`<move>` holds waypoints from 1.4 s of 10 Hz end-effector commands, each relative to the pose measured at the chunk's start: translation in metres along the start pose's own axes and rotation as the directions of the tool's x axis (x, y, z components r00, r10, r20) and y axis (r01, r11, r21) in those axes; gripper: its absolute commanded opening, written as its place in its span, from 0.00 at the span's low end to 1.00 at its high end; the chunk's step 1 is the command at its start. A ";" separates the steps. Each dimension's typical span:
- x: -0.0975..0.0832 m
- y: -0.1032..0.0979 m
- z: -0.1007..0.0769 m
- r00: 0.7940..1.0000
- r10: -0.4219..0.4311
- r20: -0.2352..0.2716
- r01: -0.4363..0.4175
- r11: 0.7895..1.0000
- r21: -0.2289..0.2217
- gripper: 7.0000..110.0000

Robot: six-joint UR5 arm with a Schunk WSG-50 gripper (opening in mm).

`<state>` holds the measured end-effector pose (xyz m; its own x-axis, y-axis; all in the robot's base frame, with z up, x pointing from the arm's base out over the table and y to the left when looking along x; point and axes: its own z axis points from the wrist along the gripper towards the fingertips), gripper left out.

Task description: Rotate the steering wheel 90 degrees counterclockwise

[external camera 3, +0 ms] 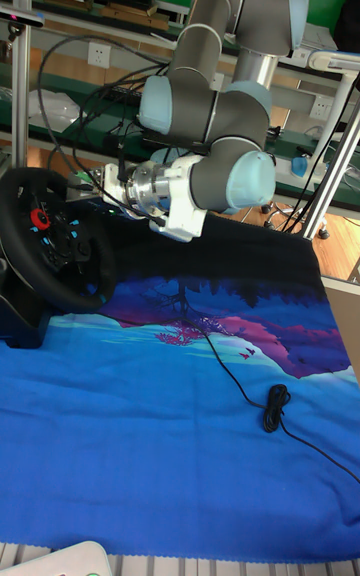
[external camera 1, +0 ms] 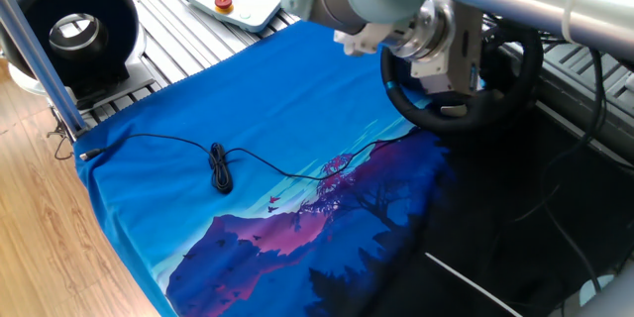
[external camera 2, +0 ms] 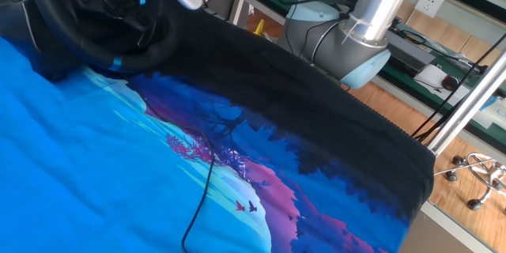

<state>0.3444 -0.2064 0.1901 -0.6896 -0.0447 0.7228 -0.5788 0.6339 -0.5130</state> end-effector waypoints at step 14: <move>0.004 -0.038 0.024 0.998 0.051 -0.045 -0.044 0.989 0.141 0.00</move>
<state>0.3473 -0.2479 0.2019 -0.6797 0.0176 0.7333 -0.6130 0.5354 -0.5811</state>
